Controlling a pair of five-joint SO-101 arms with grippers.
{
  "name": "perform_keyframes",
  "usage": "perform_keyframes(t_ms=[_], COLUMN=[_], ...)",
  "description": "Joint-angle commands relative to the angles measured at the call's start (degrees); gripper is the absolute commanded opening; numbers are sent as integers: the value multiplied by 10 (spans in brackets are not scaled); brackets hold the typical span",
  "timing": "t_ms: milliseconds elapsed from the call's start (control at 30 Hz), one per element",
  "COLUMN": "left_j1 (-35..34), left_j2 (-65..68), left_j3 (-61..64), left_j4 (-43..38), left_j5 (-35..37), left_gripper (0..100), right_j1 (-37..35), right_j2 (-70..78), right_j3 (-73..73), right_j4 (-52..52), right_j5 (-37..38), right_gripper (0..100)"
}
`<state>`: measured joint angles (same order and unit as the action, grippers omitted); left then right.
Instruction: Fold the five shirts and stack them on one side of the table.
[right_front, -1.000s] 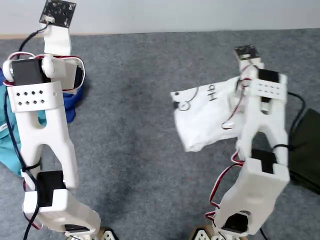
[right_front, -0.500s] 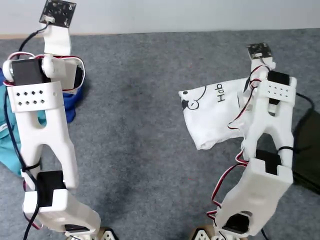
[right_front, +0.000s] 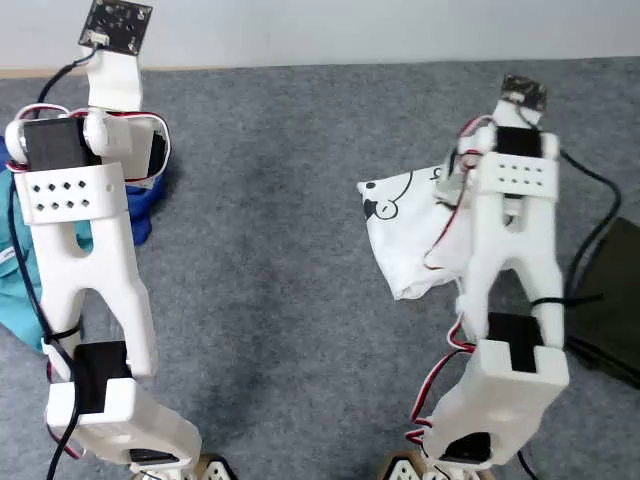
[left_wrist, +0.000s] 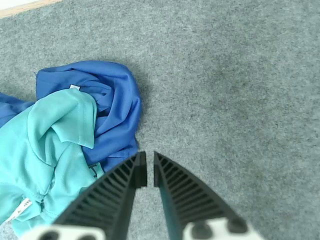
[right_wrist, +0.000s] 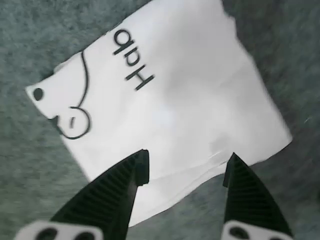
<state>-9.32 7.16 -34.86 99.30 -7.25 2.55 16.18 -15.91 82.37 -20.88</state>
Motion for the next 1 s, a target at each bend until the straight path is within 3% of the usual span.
perform_keyframes(t_ms=[0,133,400,967], left_j1=[3,3,0,-2], left_j2=[-28,-28,-28,-24], left_j3=[-1,-1,-1,-1], left_j4=[13,13,13,13], left_j5=[-4,-4,-4,-5], left_gripper=[40,40,40,40], right_j1=[-25,-48,-67,-32], right_j2=[-40,-27,45,209], right_j3=[-29,-28,-30,-31], right_j4=[12,18,43,-189], right_j5=[-115,-188,-295,-345], right_gripper=[247,262,482,482])
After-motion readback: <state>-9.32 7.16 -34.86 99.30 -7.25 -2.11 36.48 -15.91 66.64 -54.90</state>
